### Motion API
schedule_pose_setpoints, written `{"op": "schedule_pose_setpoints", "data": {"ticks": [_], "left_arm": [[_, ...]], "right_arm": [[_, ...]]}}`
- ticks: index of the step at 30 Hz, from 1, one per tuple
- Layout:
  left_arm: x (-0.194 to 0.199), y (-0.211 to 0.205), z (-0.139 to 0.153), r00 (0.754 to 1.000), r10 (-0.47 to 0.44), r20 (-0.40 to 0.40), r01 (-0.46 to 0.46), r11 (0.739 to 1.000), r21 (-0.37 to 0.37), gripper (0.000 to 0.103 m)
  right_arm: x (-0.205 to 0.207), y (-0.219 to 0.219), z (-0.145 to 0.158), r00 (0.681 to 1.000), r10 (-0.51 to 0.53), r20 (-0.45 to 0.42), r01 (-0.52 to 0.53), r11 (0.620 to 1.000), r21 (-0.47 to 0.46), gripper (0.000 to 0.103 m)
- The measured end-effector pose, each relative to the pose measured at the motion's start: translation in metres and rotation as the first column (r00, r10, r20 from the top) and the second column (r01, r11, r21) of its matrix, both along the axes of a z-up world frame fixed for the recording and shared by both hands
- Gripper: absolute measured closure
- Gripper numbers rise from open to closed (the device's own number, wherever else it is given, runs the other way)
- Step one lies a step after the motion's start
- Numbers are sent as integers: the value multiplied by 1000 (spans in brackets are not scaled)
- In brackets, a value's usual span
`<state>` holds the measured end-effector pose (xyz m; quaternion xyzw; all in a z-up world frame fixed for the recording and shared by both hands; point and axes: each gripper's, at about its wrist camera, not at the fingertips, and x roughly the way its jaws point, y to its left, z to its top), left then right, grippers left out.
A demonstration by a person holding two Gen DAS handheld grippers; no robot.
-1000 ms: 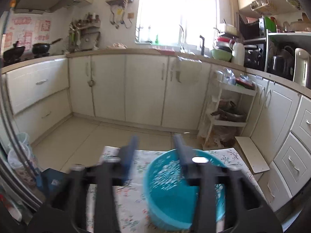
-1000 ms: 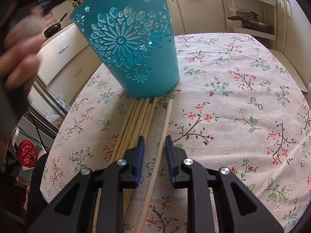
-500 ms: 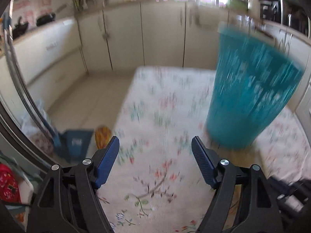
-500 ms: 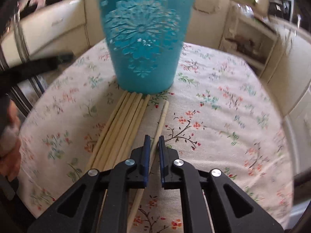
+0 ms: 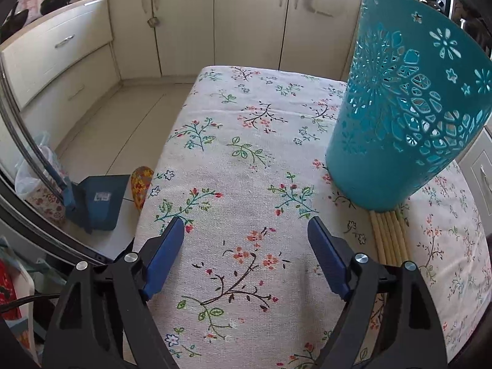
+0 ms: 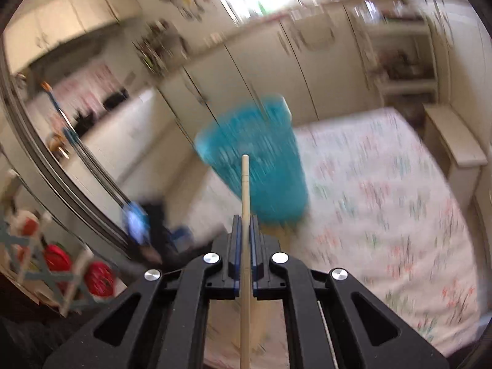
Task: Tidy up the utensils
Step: 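Grasp a wooden chopstick from the bundle with the right tool, then lift the chopstick into the teal basket and open the right tool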
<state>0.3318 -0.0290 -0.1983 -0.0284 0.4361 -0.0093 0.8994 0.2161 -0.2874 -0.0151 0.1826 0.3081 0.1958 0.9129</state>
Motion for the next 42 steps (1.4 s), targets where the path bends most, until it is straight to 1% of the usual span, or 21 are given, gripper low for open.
{"op": "schedule_pose_setpoints", "data": {"ticks": [3,5,7,9,10,14,18,21,25,26,27,29,31,33,35,37,38,39,40,41,42], "left_arm": [[0,3,1,1000,10,-1,-10,1000,-24,24],[2,7,0,1000,19,0,-19,999,-37,24],[2,8,-1,1000,23,0,-23,999,-41,24],[2,9,-1,1000,23,6,-23,999,-38,24],[1,8,-1,1000,23,11,-23,999,-35,24],[0,8,1,1000,17,20,-16,999,-34,23],[-1,10,1,1000,16,23,-15,998,-53,23],[-1,12,1,1000,14,25,-13,998,-63,22],[-1,13,1,1000,15,26,-13,998,-68,22],[-1,14,1,999,19,26,-17,997,-72,22],[-1,15,1,999,24,27,-22,997,-76,22],[-1,16,1,999,32,27,-29,996,-81,22],[-1,16,1,999,37,27,-34,996,-82,22],[-1,16,1,999,41,26,-39,996,-81,21],[0,14,1,999,42,24,-40,996,-76,21],[0,14,1,999,43,23,-41,997,-71,20],[0,13,1,999,43,22,-42,997,-69,20],[0,13,1,999,44,21,-42,997,-66,20],[0,14,1,999,44,20,-43,997,-66,20],[0,14,1,999,45,19,-44,997,-65,20],[0,14,1,999,47,19,-45,997,-65,20]], "right_arm": [[14,7,50,992,-8,129,2,999,47,97],[26,12,71,981,-30,189,19,998,57,97],[43,18,85,967,-75,242,60,996,70,97],[61,22,88,955,-127,267,109,991,82,97],[78,26,86,946,-182,270,165,983,85,97],[126,37,59,929,-292,228,287,956,56,97],[159,40,21,930,-341,139,345,939,-3,96],[155,39,10,940,-326,102,332,943,-39,96],[143,52,7,961,-260,96,269,958,-102,94],[136,52,9,962,-250,108,261,959,-108,88],[124,50,14,962,-241,130,256,960,-115,80],[108,45,20,958,-241,157,261,957,-125,73],[81,36,28,953,-240,185,263,958,-115,72],[60,30,26,954,-234,188,258,959,-117,71],[41,31,8,967,-208,147,231,959,-161,71],[28,39,-26,985,-162,60,172,957,-233,71],[24,43,-43,990,-140,12,138,955,-263,74],[22,48,-61,992,-124,-37,108,951,-291,84],[23,53,-82,989,-107,-103,69,946,-316,87],[24,56,-97,984,-95,-149,42,946,-323,89],[25,58,-105,981,-95,-166,35,944,-328,89]]}}
